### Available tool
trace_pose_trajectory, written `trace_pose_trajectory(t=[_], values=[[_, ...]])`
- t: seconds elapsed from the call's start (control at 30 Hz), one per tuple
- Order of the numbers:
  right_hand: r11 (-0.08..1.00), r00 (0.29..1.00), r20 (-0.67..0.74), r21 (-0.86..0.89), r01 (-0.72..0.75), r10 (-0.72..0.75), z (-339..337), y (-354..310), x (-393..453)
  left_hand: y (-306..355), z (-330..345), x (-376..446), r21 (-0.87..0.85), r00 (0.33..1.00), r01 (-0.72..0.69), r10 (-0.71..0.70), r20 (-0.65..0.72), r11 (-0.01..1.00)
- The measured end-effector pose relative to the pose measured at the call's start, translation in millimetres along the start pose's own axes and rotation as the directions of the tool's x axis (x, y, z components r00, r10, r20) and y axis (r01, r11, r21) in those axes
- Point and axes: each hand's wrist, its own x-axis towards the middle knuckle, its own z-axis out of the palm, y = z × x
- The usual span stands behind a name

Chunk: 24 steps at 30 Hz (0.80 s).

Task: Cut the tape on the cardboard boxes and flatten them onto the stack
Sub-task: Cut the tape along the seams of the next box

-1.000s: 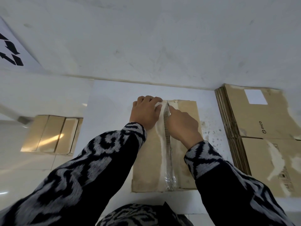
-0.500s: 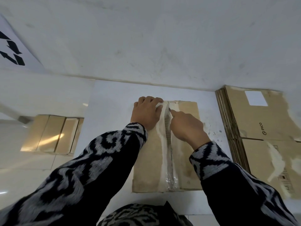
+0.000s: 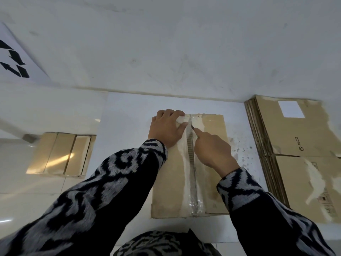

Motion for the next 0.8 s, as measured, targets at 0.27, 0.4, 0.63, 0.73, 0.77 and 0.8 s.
trace_pose_trajectory(t=[0.27, 0.4, 0.63, 0.73, 0.77, 0.8], values=[[1.0, 1.0, 0.017, 0.0, 0.007, -0.007, 2, -1, -3, 0, 1, 0, -0.007, 1.0, -0.005, 0.005, 0.007, 1.0], [1.0, 0.999, 0.046, -0.005, 0.002, -0.002, 1, -2, -3, 0, 0, 0, -0.003, 1.0, 0.002, -0.002, 0.011, 1.0], [1.0, 0.993, 0.119, -0.021, -0.005, 0.007, -6, -2, -14, -1, -1, 2, -0.002, 1.0, 0.003, -0.003, 0.017, 1.0], [0.999, 0.991, 0.132, -0.054, -0.003, 0.01, -6, -3, -18, 1, -1, 0, -0.003, 1.0, 0.004, -0.004, 0.02, 1.0], [0.999, 0.99, 0.138, -0.055, -0.002, 0.009, -5, -3, -19, 1, -2, 0, 0.001, 1.0, 0.003, -0.003, 0.021, 1.0], [0.999, 0.99, 0.138, -0.05, 0.006, 0.001, -5, -2, -21, 0, -2, 1, 0.003, 1.0, 0.003, -0.003, 0.027, 1.0]])
